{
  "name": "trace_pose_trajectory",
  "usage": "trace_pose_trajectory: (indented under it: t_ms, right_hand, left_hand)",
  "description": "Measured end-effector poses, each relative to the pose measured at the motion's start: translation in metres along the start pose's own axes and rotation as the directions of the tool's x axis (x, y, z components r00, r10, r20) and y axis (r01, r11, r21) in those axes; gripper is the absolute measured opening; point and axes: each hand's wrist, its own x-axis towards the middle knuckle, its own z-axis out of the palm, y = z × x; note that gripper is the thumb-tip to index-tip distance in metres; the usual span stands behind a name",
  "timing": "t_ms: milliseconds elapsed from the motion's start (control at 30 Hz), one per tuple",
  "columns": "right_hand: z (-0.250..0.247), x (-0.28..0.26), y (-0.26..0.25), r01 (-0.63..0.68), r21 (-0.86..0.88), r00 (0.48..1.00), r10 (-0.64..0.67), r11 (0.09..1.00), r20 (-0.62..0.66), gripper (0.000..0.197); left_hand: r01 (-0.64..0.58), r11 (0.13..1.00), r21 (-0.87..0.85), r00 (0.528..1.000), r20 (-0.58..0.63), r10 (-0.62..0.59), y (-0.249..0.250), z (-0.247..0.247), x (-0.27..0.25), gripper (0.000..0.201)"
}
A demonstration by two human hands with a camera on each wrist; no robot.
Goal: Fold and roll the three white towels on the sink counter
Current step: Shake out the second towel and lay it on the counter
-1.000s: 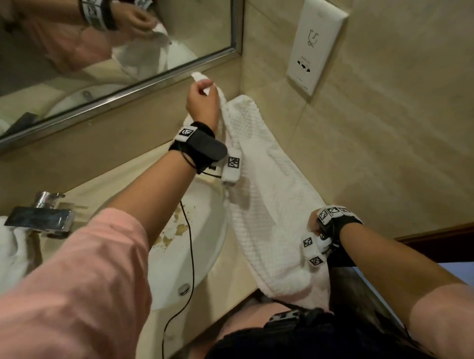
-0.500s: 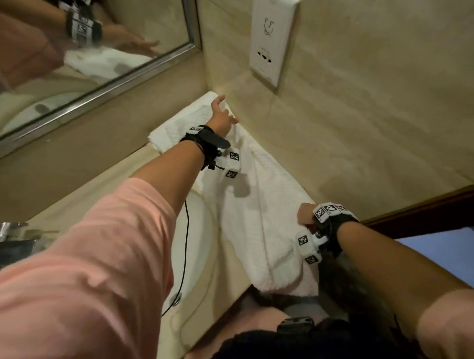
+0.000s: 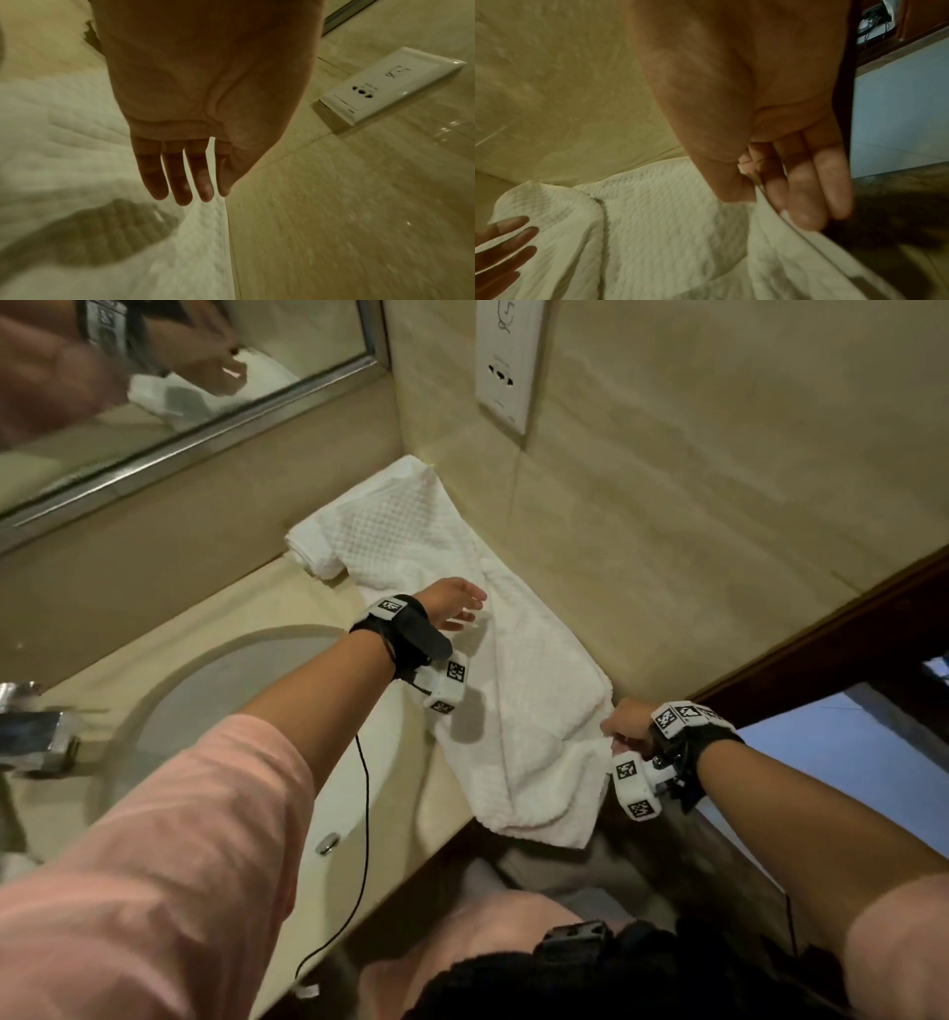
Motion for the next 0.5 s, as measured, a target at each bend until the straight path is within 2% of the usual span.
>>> trace_pose_trajectory:
  t_ms: [67,133,267,333,400,500]
  right_hand:
    - [-0.001,0.001,0.024,-0.005,-0.133,0.999,0.009,0.991,0.032,0.033]
    - [0.004,0.001,0.049,0.027,-0.207,0.998,-0.016,0.978,0.053,0.026]
    - [0.025,0.001,0.093,0.098,-0.101,0.989,-0.086,0.99,0.119,0.007]
    - [0.036,0.002,0.11,0.108,-0.065,0.979,-0.094,0.992,0.183,0.011]
    - [0.048,0.005,0.121,0.144,-0.029,0.965,-0.134,0.989,0.225,0.016]
    - [0.063,0.015,0.129,0.207,0.072,0.957,-0.217,0.976,0.194,0.019]
  left_hand:
    - [0.016,1.0,0.023,1.0,0.006,-0.016,-0.006,0.017,-0.009,0.021]
    - [0.024,0.999,0.039,1.0,-0.019,-0.024,-0.013,0.035,-0.019,0.021]
    - [0.07,0.996,0.064,0.993,-0.098,-0.063,-0.026,0.069,-0.04,0.022]
    - [0.102,0.991,0.086,0.985,-0.149,-0.089,-0.035,0.083,-0.051,0.018]
    - [0.126,0.984,0.124,0.972,-0.214,-0.097,-0.045,0.093,-0.061,0.026]
    - [0.167,0.968,0.186,0.945,-0.31,-0.104,-0.063,0.106,-0.078,0.029]
